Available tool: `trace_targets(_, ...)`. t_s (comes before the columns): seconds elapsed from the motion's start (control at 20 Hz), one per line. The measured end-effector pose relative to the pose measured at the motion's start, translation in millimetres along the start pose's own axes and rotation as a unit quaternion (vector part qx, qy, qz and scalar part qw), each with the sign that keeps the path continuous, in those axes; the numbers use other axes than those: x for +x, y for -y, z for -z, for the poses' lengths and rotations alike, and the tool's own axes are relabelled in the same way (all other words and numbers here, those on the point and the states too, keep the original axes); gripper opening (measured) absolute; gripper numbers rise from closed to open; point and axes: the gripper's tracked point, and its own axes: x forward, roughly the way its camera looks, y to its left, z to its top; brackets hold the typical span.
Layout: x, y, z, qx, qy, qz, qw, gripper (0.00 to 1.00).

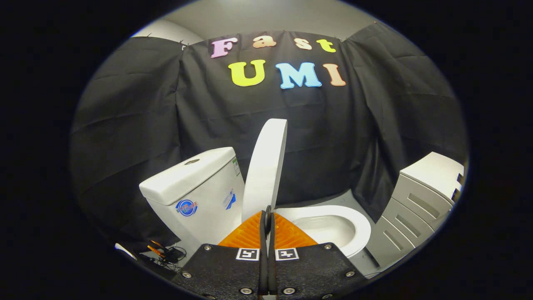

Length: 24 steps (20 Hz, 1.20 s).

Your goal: Open the toilet lid.

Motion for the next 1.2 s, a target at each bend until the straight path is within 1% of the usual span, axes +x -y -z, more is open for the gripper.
trace_targets(0.25, 3, -16, -4, -0.009, 0.001, -0.008, 1.000, 0.00)
trace_targets(1.2, 11, -82, -3, -0.097, 0.014, -0.048, 0.994, 0.00)
